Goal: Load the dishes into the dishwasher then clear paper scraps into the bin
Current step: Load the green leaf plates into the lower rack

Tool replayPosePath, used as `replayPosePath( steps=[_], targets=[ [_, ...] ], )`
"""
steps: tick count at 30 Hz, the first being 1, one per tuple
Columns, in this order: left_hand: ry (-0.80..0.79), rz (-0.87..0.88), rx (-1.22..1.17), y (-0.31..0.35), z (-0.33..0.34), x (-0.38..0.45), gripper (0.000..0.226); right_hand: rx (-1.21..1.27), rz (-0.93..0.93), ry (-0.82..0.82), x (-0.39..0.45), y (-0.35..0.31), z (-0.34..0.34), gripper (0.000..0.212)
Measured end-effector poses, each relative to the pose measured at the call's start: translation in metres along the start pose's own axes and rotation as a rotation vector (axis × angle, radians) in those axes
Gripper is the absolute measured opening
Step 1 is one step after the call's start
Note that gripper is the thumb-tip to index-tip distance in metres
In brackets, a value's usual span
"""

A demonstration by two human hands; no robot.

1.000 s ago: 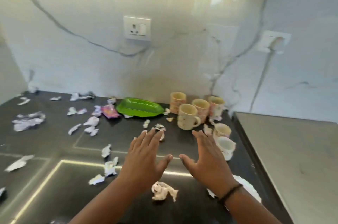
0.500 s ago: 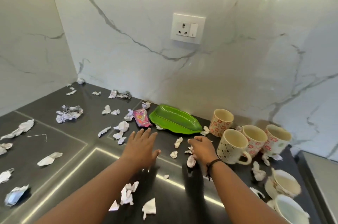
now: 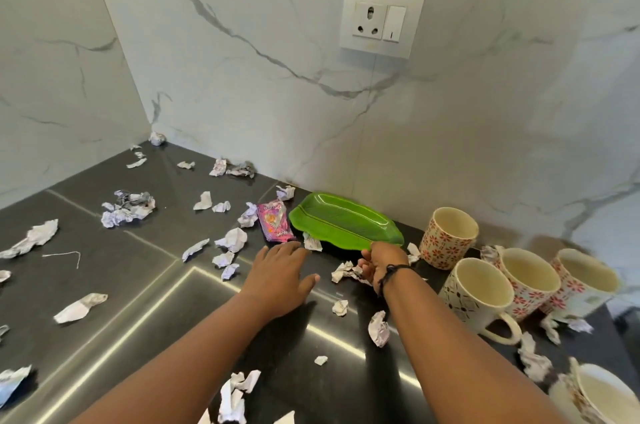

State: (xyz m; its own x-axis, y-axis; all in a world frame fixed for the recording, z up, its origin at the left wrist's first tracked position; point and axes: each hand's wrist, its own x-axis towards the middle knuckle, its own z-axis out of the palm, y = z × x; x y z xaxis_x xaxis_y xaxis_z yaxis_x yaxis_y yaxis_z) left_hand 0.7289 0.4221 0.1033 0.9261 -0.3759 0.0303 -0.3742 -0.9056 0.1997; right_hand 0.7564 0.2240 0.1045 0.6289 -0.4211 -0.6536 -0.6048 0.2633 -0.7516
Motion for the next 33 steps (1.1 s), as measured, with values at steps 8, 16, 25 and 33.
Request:
replayPosePath(
  steps=[8,16,25,33],
  targets=[
    [0.197,-0.290,-0.876,0.002,-0.045,-0.026,0.015,-0.128,-0.493,0.052,-0.089,-0.023,-0.031,0.023],
    [0.213,-0.041,-1.050,0.025,-0.126,-0.042,0.029,-0.258,-0.952,0.066,-0.222,-0.037,-0.114,0.025],
    [-0.293,0.272,-1.481,0.199,-0.119,-0.114,0.010,-0.065,-0.914,0.382,-0.333,0.025,-0.252,0.029],
    [-0.552,0.543,-1.458,0.375,-0.094,-0.213,0.013,-0.069,-0.627,0.544,-0.421,0.141,-0.407,0.022]
  ],
)
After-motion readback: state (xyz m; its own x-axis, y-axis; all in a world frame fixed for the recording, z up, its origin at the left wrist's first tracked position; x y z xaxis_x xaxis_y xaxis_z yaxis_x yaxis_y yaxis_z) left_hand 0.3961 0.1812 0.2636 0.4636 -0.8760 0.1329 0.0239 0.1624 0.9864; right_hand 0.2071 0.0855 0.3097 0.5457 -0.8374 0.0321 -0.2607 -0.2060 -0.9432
